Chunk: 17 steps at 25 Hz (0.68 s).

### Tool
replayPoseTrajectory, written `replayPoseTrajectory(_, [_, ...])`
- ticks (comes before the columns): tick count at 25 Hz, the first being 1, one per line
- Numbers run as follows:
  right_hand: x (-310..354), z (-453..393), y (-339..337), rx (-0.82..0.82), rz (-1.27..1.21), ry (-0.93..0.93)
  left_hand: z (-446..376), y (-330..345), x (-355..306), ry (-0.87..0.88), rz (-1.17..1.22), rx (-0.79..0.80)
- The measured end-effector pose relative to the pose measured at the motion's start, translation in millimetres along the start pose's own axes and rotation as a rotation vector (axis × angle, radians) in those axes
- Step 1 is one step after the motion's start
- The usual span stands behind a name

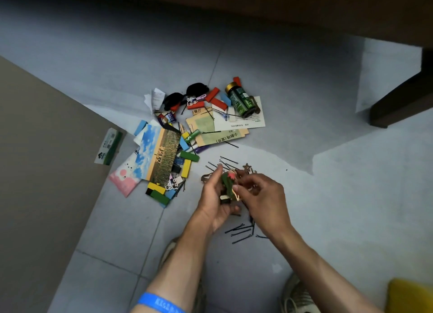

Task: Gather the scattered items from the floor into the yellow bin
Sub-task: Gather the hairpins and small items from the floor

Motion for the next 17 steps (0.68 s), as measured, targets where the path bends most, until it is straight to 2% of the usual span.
replayPoseTrajectory(2, [1.9,3.7,3.4,0.036,0.299,-0.176,0.3,0.2,0.7,-0.003,-0.026,-0.004])
replayPoseTrajectory(3, [1.0,4.2,4.8,0.034,0.355,-0.232,0.7,-0.1,1.1,-0.002,-0.034,-0.03])
replayPoseTrajectory(6, [-10.5,-10.6,-0.4,-0.107,0.257,-0.208,4.9,-10.8,2.9,0.028,0.05,-0.049])
replayPoseTrajectory(7, [-17.8,-18.8,-1.9,-0.103,0.311,-0.181,7.6,-16.3,3.5,0.041,0.096,-0.034])
replayPoseTrajectory(10, [-38.4,-41.9,-0.2,0.206,0.74,-0.141,13.0,-33.9,5.8,0.082,0.159,-0.018])
replayPoseTrajectory(12, [-45.9,-49.8,1.1,0.291,0.899,-0.197,14.9,-42.3,7.4,0.122,0.173,-0.014])
replayPoseTrajectory(15, [-49.3,-54.5,-1.0,0.218,0.979,-0.269,17.6,-48.5,6.6,0.175,0.195,-0.014])
replayPoseTrajectory(17, [-51.2,-53.8,-0.7,0.16,1.006,-0.283,18.1,-48.3,3.7,0.186,0.161,-0.087])
Point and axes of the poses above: each hand's wrist, its own z-axis away from the middle knuckle, its own y-axis out of the palm, x = y × z, the point moved 1 cm from there along -z, towards the middle knuckle, and after that the axes turned 9 degrees about x, right-handed, at the moved point
